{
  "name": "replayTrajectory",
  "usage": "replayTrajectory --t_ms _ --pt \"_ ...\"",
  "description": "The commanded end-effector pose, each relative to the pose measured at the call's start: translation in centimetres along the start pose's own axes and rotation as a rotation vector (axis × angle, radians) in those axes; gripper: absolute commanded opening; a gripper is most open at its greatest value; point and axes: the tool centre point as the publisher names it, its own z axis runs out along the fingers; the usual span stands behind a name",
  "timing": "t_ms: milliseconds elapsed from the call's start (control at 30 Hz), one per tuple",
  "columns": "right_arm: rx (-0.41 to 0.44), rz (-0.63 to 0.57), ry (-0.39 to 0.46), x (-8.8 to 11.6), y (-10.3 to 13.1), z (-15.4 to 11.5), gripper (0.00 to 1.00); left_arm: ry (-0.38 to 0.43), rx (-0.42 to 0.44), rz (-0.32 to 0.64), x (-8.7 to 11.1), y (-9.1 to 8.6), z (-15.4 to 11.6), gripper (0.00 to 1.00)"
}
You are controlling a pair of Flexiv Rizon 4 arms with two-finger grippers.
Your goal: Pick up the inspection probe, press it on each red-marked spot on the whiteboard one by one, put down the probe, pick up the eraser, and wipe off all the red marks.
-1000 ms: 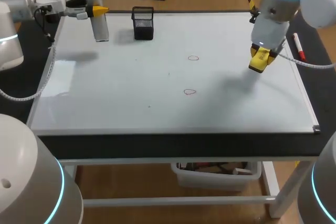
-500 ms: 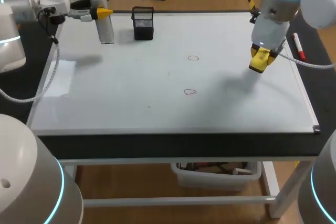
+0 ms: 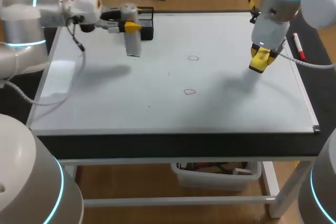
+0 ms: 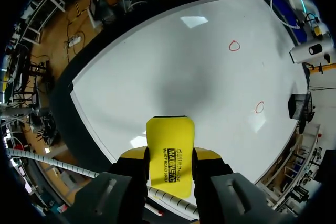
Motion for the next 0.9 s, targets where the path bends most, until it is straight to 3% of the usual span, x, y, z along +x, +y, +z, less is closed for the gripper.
replayTrajectory --t_ms 33,433,900 --pt "0.001 -0.002 0.003 0.0 -0.1 -0.1 0.0 0.067 0.019 -0.014 -0.4 1.0 2.9 0.0" --pt "0.001 -0.002 0.003 0.0 -0.1 -0.1 0.0 0.225 0.039 -0.022 1.4 1.9 9.5 0.0" --pt "0.001 -0.002 0.003 0.0 -0.1 -0.1 0.0 0.186 0.041 -0.037 0.2 3.0 14.7 0.0"
